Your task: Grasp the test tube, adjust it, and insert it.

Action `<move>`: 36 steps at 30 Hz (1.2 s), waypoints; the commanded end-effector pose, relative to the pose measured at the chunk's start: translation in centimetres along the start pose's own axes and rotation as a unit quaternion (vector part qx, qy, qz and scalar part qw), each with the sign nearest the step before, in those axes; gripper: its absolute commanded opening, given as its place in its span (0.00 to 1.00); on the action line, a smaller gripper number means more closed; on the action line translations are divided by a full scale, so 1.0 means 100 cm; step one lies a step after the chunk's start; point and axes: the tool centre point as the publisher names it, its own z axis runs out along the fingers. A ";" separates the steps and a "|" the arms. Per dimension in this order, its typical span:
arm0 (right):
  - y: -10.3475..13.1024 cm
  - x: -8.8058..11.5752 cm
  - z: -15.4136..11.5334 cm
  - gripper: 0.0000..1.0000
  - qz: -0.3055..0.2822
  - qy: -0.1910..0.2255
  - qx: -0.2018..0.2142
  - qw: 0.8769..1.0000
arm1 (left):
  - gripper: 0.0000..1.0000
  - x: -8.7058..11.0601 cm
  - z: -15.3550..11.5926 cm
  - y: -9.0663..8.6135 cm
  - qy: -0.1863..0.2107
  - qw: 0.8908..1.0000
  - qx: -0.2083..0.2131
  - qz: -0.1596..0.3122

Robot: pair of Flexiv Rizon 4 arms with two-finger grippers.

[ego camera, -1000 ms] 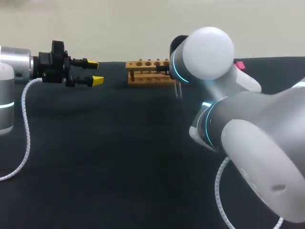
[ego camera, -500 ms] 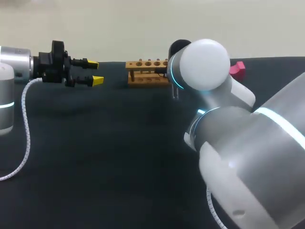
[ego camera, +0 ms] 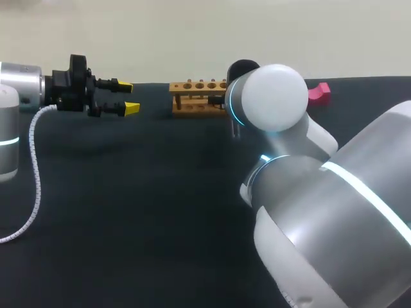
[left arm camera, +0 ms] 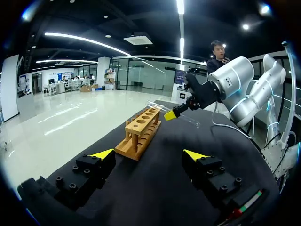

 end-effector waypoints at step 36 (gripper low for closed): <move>-0.004 0.010 0.021 0.00 0.001 0.147 -0.037 0.988 | 1.00 0.001 0.000 0.000 -0.002 1.000 0.000 0.001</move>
